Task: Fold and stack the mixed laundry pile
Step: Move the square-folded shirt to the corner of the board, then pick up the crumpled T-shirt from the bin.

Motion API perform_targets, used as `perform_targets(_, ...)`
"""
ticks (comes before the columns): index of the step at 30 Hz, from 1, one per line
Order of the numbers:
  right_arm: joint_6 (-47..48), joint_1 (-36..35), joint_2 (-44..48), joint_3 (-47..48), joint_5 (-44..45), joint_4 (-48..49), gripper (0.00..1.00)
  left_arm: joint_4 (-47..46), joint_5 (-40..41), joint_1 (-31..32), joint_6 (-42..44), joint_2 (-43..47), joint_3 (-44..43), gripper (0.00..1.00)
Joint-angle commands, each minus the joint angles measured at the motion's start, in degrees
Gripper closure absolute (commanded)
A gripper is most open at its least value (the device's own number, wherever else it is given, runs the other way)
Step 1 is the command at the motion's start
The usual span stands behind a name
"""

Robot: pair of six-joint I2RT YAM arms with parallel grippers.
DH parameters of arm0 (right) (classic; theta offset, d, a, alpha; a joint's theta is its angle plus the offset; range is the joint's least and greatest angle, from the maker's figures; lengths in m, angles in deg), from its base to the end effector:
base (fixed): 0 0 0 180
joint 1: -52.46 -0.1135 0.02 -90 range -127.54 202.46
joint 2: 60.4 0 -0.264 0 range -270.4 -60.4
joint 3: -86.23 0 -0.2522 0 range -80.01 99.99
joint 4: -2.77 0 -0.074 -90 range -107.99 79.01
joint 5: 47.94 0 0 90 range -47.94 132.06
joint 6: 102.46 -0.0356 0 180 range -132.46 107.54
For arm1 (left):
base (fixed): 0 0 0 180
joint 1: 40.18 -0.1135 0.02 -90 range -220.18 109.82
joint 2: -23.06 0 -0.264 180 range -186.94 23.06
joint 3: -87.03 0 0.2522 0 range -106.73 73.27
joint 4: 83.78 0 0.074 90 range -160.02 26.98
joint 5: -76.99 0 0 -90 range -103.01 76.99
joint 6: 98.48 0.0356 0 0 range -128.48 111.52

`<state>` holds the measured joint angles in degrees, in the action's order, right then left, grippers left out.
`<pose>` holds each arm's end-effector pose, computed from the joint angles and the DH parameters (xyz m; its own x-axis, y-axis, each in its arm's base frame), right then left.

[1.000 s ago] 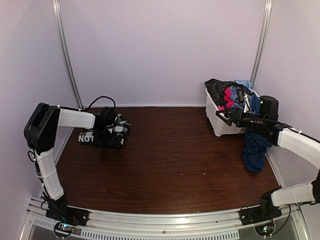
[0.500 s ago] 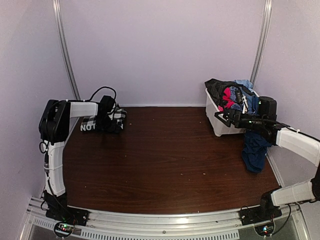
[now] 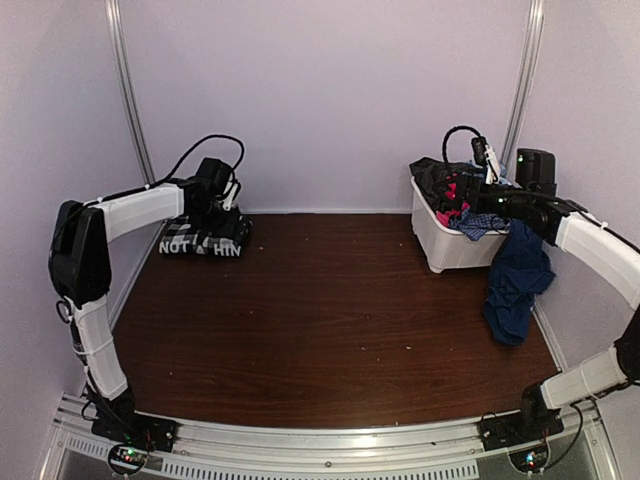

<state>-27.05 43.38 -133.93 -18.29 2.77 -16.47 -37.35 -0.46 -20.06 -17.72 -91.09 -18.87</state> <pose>0.2869 0.0687 0.3451 -0.4652 0.1231 -0.8766 -0.6221 0.6591 0.4227 0.4163 -0.1443 0.2295 -0.7912 0.1229 -0.5991 0.0920 0.9924 0.0822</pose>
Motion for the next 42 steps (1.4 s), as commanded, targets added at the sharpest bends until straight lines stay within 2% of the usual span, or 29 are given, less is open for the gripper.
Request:
perform_targets(1, 5.7, 1.0, -3.4, 11.8, 13.5, -10.4, 0.0, -4.2, 2.8, 5.7, 1.6, 12.8, 3.9, 0.02)
perform_targets(4, 6.1, 1.8, -4.3, 17.2, 21.7, -15.5, 0.0, -7.1, -0.5, 6.8, 0.9, 20.4, 9.3, 0.02)
perform_targets(6, 5.2, 3.0, -2.5, 17.3, 26.9, -18.5, 0.0, -9.0, -2.8, 7.1, 0.5, 24.2, 12.7, 0.02)
perform_targets(14, -1.5, 11.6, 9.6, -1.1, 35.9, -25.0, 0.0, -10.2, -5.6, 7.2, -1.5, 30.6, 19.2, 0.02)
perform_targets(19, -8.6, 13.8, 14.2, -16.0, 37.0, -20.8, 0.0, -11.5, -4.4, 7.2, -3.1, 31.7, 20.4, 0.02)
perform_targets(24, -11.1, 15.8, 9.3, -22.4, 39.7, -15.6, 0.0, -11.4, -4.0, 7.2, -3.7, 32.3, 20.8, 0.02)
perform_targets(27, -12.5, 16.9, 4.2, -23.2, 43.3, -13.3, 0.0, -11.4, -3.2, 7.2, -4.4, 32.8, 21.1, 0.02)
perform_targets(34, -13.4, 18.8, -8.2, -22.5, 45.8, -4.2, 0.02, -11.3, -1.3, 7.2, -5.6, 33.5, 22.4, 0.02)
perform_targets(35, -13.0, 19.3, -9.9, -22.0, 44.3, -3.5, 0.1, -11.4, -1.1, 7.2, -5.9, 33.6, 22.5, 0.02)
perform_targets(36, -12.5, 19.7, -10.4, -21.6, 42.2, -3.1, 0.27, -11.3, -0.9, 7.2, -6.0, 33.7, 22.7, 0.02)
perform_targets(37, -12.1, 19.9, -9.9, -21.2, 40.0, -3.2, 0.5, -11.3, -0.5, 7.2, -6.2, 33.9, 23.0, 0.02)
perform_targets(38, -11.4, 20.0, -8.4, -21.1, 37.7, -3.7, 0.69, -11.4, -0.2, 7.2, -6.6, 34.2, 23.2, 0.02)
perform_targets(40, -10.1, 19.9, -2.5, -21.4, 32.7, -5.1, 0.97, -11.3, 0.6, 7.2, -7.0, 34.8, 23.7, 0.02)
perform_targets(42, -9.2, 19.7, 6.4, -21.8, 27.7, -6.8, 1.0, -11.7, 1.5, 7.2, -7.5, 35.6, 24.3, 0.02)
